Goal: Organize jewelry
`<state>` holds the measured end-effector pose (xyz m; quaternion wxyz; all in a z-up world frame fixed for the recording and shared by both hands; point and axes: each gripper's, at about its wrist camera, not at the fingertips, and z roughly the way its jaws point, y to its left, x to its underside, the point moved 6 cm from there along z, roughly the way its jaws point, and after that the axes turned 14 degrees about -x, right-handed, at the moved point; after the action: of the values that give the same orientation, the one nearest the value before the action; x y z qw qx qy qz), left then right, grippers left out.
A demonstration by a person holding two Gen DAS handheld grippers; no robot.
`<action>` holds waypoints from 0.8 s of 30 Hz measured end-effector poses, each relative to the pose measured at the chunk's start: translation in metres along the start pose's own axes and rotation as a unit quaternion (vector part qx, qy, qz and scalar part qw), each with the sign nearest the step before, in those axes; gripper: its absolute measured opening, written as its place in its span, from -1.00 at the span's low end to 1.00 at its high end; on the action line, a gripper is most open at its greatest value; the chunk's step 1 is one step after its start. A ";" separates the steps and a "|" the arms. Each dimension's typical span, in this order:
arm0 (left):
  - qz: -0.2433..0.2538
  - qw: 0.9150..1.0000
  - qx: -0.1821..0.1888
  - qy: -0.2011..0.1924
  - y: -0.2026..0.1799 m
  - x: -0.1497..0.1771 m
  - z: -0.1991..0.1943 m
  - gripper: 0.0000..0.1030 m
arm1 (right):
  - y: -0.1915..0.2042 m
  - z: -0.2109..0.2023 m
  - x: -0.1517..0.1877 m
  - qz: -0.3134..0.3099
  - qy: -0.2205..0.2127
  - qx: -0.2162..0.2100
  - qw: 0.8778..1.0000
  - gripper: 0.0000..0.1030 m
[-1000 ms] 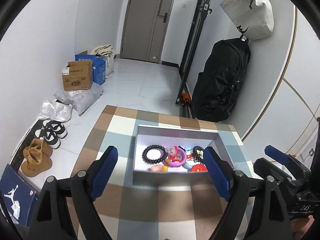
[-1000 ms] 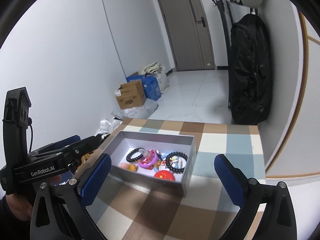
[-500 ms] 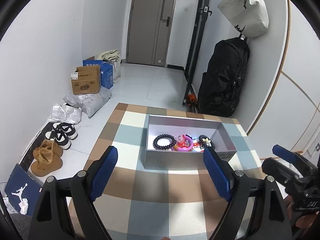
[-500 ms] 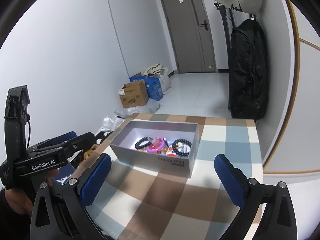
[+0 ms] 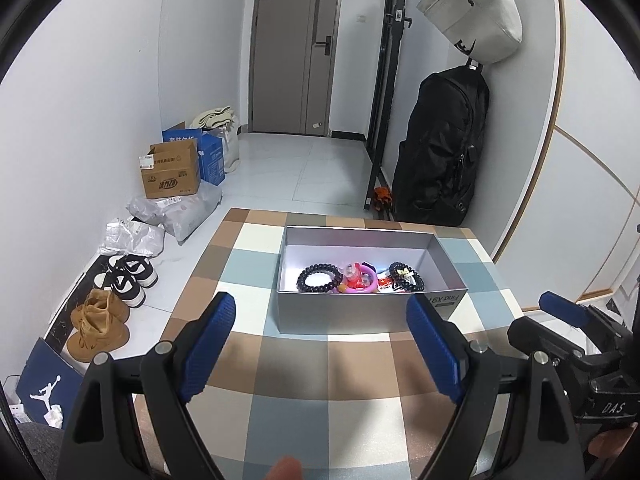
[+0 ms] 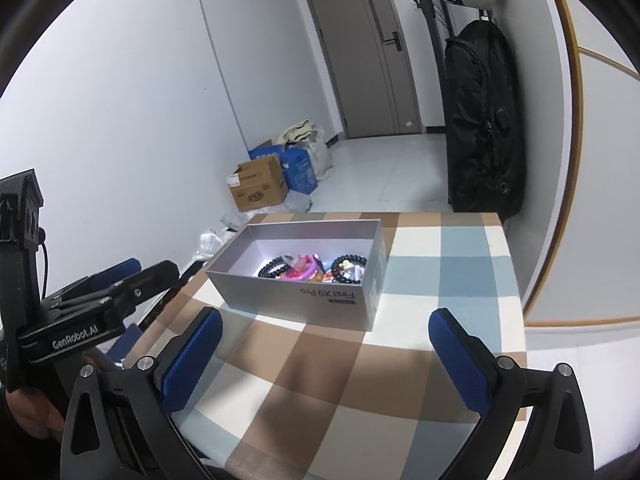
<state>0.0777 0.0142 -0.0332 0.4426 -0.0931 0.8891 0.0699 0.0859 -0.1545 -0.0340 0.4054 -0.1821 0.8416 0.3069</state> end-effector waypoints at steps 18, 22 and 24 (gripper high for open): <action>-0.006 1.000 0.009 0.007 -0.001 0.001 0.000 0.63 | -0.001 0.000 0.002 0.005 0.006 0.002 1.000 1.00; -0.005 1.000 0.009 0.006 -0.001 0.001 0.000 0.63 | -0.001 0.000 0.002 0.006 0.006 0.003 1.000 1.00; -0.006 1.000 0.010 0.008 -0.002 0.001 -0.001 0.63 | -0.002 0.000 0.003 0.005 0.007 0.004 1.000 1.00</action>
<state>0.0771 0.0124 -0.0336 0.4370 -0.0947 0.8926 0.0581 0.0855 -0.1555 -0.0368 0.3982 -0.1783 0.8467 0.3045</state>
